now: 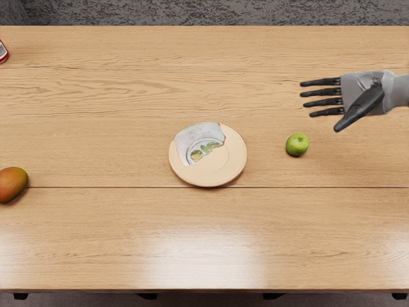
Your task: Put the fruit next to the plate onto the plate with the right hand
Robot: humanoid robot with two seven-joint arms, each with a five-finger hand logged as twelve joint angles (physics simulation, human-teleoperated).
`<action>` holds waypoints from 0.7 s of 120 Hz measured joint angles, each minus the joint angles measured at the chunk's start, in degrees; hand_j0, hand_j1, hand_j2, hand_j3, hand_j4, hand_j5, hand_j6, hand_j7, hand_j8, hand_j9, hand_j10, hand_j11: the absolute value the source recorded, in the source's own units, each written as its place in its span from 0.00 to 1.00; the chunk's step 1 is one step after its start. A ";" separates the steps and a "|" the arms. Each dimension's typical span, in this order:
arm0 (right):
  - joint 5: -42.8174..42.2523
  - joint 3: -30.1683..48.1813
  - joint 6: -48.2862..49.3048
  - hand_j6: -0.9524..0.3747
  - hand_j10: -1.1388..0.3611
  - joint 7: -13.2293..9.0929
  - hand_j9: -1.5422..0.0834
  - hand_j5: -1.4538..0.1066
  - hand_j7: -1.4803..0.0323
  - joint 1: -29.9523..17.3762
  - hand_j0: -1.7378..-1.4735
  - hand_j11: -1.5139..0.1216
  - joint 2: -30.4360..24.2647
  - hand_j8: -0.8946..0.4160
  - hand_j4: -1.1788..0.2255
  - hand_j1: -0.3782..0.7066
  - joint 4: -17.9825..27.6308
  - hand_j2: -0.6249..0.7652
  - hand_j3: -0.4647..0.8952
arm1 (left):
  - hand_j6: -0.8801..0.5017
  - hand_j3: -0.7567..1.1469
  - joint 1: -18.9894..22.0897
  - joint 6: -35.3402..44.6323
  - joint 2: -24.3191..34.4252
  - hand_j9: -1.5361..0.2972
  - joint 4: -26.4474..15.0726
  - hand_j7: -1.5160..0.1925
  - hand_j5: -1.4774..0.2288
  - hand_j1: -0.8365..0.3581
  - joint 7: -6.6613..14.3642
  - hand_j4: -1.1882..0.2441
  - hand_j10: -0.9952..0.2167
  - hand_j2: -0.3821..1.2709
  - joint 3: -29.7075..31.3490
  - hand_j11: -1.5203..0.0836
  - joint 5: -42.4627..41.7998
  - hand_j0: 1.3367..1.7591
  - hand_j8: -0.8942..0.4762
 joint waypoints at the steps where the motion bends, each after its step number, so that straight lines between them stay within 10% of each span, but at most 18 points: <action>1: 0.00 0.00 0.00 0.70 0.74 0.00 0.93 0.91 0.96 0.05 0.30 0.91 0.04 0.66 0.82 0.05 -0.01 0.45 0.34 | 0.63 0.40 0.00 0.00 0.00 0.83 0.00 0.88 0.86 0.98 0.00 0.82 0.81 0.23 0.00 0.94 0.00 0.76 0.65; 44: -9.24 -14.30 -2.43 0.70 0.75 -0.01 0.93 0.92 0.96 15.72 0.30 0.91 6.06 0.67 0.83 0.05 3.00 0.45 0.34 | 0.63 0.40 0.00 0.00 0.00 0.83 0.00 0.88 0.86 0.98 0.00 0.82 0.81 0.23 0.00 0.94 0.00 0.76 0.65; 84: -16.71 -52.97 -49.59 0.70 0.75 -0.01 0.93 0.92 0.96 32.88 0.30 0.91 21.36 0.67 0.82 0.05 8.84 0.45 0.34 | 0.63 0.40 0.00 0.00 0.00 0.83 0.00 0.88 0.86 0.98 0.00 0.82 0.81 0.23 0.01 0.94 -0.01 0.76 0.65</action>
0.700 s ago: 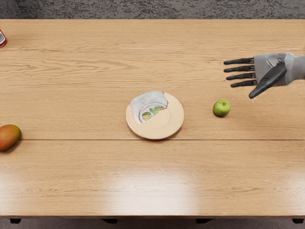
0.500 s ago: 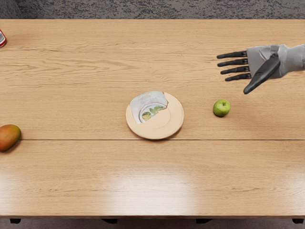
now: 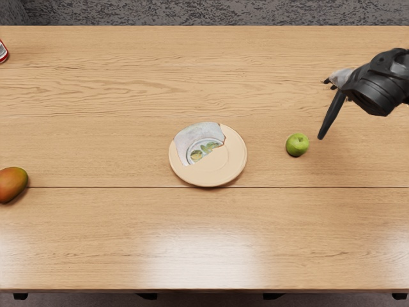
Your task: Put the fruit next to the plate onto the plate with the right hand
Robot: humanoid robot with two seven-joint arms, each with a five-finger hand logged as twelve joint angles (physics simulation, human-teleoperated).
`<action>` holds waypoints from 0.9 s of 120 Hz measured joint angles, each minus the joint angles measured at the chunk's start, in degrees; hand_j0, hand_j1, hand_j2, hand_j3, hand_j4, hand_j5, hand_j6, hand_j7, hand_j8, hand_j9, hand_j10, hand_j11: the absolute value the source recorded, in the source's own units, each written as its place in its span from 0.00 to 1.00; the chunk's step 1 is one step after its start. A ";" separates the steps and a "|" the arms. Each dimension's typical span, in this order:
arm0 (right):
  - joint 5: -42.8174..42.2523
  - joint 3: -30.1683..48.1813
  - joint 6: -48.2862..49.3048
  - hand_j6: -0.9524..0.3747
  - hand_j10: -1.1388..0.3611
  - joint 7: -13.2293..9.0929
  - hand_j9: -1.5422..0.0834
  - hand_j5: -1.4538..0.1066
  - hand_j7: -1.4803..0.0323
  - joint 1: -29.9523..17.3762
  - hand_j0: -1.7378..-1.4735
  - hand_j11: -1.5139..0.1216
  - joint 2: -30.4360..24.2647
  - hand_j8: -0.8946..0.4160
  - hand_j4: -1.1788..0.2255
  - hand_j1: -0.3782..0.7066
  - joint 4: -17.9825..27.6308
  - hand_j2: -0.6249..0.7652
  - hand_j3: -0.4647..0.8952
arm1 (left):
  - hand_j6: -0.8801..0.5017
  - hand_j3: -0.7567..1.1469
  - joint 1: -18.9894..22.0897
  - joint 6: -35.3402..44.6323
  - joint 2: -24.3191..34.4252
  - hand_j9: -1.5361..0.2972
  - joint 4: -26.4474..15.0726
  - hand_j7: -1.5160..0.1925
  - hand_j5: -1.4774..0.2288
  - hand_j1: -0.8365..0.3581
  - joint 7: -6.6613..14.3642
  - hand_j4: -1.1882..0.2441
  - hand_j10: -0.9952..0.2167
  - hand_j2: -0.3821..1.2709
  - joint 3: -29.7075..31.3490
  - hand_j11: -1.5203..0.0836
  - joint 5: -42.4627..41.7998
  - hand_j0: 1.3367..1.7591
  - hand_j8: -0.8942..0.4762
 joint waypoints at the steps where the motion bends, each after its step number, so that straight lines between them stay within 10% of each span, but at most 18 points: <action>1: -0.03 -0.60 -0.52 0.70 0.75 0.00 0.93 0.92 0.96 0.11 0.30 0.91 0.38 0.67 0.82 0.05 0.04 0.45 0.34 | 0.63 0.40 0.00 0.00 0.00 0.83 0.00 0.88 0.86 0.98 0.00 0.82 0.81 0.23 0.00 0.94 0.00 0.76 0.65; 108: -0.12 -7.84 -20.23 0.59 0.65 0.00 0.82 0.79 0.84 -2.50 0.30 0.79 13.81 0.56 0.72 0.21 7.04 0.43 0.34 | 0.63 0.40 0.00 -0.01 0.00 0.83 0.00 0.88 0.86 0.98 0.00 0.82 0.81 0.23 0.00 0.94 0.00 0.76 0.65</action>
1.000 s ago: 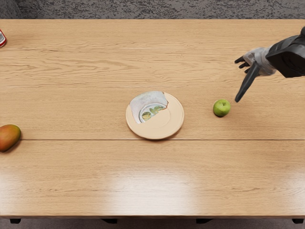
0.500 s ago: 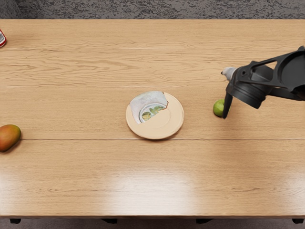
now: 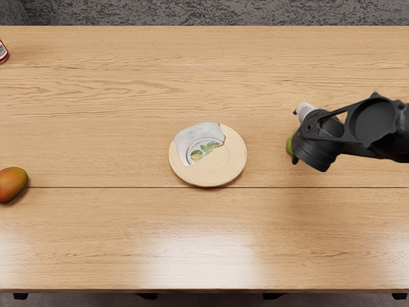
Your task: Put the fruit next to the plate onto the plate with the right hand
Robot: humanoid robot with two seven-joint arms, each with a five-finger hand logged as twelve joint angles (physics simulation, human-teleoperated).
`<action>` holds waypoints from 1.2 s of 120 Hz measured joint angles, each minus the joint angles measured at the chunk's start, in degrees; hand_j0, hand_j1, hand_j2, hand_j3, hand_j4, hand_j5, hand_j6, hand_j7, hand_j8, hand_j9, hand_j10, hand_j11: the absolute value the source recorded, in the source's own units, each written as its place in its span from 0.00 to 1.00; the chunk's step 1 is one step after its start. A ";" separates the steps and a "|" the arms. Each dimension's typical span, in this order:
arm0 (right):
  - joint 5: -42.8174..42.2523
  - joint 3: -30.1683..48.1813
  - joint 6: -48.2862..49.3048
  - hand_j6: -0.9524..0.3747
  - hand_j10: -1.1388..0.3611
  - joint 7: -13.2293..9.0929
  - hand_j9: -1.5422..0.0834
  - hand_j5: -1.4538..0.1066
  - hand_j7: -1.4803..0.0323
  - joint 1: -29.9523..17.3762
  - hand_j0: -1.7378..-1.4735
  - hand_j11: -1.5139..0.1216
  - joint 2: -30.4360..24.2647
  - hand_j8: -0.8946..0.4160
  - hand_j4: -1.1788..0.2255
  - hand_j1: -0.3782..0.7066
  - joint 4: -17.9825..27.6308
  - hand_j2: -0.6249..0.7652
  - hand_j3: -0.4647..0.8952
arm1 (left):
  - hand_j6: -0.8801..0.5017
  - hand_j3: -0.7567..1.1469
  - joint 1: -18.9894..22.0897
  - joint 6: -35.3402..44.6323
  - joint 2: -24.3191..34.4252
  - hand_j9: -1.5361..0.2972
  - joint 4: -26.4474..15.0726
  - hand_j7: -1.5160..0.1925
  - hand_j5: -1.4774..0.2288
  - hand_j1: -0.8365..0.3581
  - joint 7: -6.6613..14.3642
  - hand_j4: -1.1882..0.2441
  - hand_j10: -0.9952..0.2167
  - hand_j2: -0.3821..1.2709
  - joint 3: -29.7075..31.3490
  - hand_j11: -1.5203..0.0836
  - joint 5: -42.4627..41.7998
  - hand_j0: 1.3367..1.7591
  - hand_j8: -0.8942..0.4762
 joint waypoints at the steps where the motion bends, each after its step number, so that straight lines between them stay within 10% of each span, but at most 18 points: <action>1: 0.00 0.00 -0.02 0.59 0.65 0.00 0.82 0.79 0.84 -0.11 0.30 0.79 -0.01 0.56 0.72 0.21 -0.01 0.43 0.34 | 0.63 0.40 0.00 0.00 0.00 0.83 0.00 0.88 0.86 0.98 0.00 0.82 0.81 0.23 0.00 0.94 0.00 0.76 0.65; 144: -0.56 1.33 -0.22 0.49 0.56 0.00 0.71 0.68 0.72 -5.54 0.30 0.69 1.74 0.45 0.63 0.36 -6.15 0.41 0.34 | 0.63 0.40 0.00 -0.01 0.00 0.83 0.00 0.88 0.86 0.98 0.00 0.82 0.81 0.23 0.00 0.94 0.00 0.76 0.65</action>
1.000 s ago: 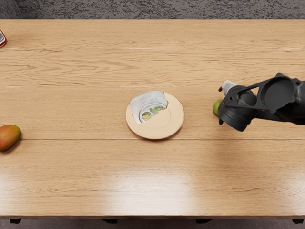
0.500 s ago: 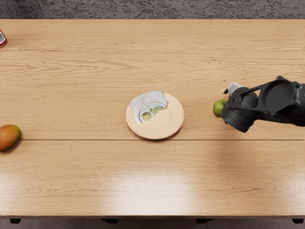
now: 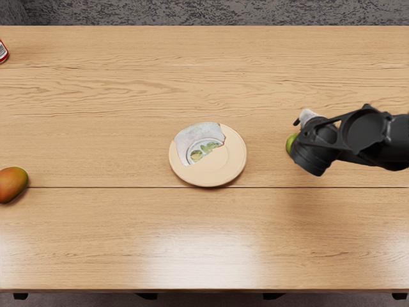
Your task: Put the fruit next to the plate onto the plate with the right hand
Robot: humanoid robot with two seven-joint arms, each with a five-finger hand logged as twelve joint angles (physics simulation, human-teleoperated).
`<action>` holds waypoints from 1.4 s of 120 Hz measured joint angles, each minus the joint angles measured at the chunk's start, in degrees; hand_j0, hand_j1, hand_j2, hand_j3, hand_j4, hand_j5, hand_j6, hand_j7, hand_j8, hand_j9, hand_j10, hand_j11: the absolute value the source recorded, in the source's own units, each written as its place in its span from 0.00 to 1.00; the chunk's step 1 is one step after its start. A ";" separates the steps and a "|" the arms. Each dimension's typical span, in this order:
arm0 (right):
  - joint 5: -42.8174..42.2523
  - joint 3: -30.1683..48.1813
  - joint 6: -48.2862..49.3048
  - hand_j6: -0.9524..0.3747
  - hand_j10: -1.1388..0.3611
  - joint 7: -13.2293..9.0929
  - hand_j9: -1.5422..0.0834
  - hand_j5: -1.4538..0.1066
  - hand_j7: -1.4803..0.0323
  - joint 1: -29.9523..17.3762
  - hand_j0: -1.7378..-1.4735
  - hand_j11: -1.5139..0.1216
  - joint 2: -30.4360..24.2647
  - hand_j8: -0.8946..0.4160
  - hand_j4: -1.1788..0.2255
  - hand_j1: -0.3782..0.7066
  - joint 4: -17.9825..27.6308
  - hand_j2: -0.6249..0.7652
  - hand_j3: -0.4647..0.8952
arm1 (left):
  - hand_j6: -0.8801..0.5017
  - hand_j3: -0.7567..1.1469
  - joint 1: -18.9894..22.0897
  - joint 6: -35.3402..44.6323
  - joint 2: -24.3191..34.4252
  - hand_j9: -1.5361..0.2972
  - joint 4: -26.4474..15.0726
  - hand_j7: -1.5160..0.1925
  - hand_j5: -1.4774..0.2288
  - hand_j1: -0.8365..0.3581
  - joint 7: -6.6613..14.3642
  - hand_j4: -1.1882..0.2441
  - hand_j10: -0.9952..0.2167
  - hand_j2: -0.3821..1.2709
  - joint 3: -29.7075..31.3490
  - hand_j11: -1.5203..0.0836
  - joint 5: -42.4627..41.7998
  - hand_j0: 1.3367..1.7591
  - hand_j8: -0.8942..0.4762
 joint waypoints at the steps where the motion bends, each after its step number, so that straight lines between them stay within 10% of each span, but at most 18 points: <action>1: 0.00 0.13 0.00 0.49 0.56 0.00 0.71 0.68 0.72 -0.10 0.30 0.69 0.00 0.45 0.62 0.36 -0.01 0.41 0.34 | 0.63 0.40 0.00 0.00 0.00 0.83 0.00 0.88 0.86 0.98 0.00 0.82 0.81 0.23 0.00 0.94 0.00 0.76 0.65; 30: 0.02 2.74 -0.04 0.37 0.44 0.00 0.56 0.53 0.56 -1.67 0.30 0.54 -0.14 0.37 0.49 0.56 -0.14 0.38 0.34 | 0.63 0.40 0.00 0.02 0.00 0.83 0.00 0.88 0.86 0.98 0.00 0.82 0.81 0.23 0.00 0.94 0.00 0.76 0.65; 57: -0.06 10.46 0.00 0.42 0.41 -0.09 0.31 0.32 0.34 -4.40 0.34 0.32 -3.08 0.48 0.30 0.66 -0.05 0.60 0.34 | 0.63 0.40 0.00 0.01 0.00 0.83 0.00 0.88 0.86 0.98 0.00 0.82 0.81 0.23 -0.01 0.94 0.01 0.76 0.65; 74: 0.08 25.50 1.63 0.44 0.40 0.08 0.25 0.23 0.28 -8.11 0.34 0.24 -12.74 0.50 0.30 0.65 0.58 0.61 0.34 | 0.63 0.40 0.00 0.01 0.00 0.83 0.00 0.88 0.86 0.98 0.00 0.82 0.81 0.23 -0.01 0.94 0.01 0.76 0.65; 90: 1.00 54.65 24.09 0.45 0.41 0.04 0.23 0.19 0.26 -21.86 0.34 0.22 -19.64 0.52 0.33 0.67 0.76 0.63 0.34 | 0.63 0.40 0.00 0.02 0.00 0.83 0.00 0.88 0.86 0.98 -0.01 0.82 0.81 0.23 -0.02 0.94 0.01 0.76 0.65; 134: -6.66 70.22 40.91 0.47 0.41 0.01 0.18 0.11 0.23 -30.26 0.33 0.16 -3.54 0.54 0.36 0.64 -8.46 0.61 0.35 | 0.63 0.40 0.00 0.02 0.00 0.83 0.00 0.88 0.86 0.98 -0.01 0.82 0.81 0.23 -0.03 0.94 0.02 0.76 0.65; 150: -9.07 70.49 41.13 0.45 0.38 0.01 0.19 0.12 0.24 -30.60 0.33 0.16 -1.23 0.51 0.35 0.63 -11.68 0.63 0.34 | 0.63 0.40 0.00 0.01 0.00 0.83 0.00 0.88 0.86 0.98 0.00 0.82 0.81 0.23 -0.02 0.94 0.01 0.76 0.65; 168: -9.95 70.95 40.80 0.57 0.61 0.00 0.56 0.52 0.60 -31.94 0.31 0.54 -1.13 0.58 0.59 0.35 -13.00 0.53 0.34 | 0.63 0.40 0.00 0.01 0.00 0.83 0.00 0.88 0.86 0.98 0.00 0.82 0.81 0.23 -0.01 0.94 0.00 0.76 0.65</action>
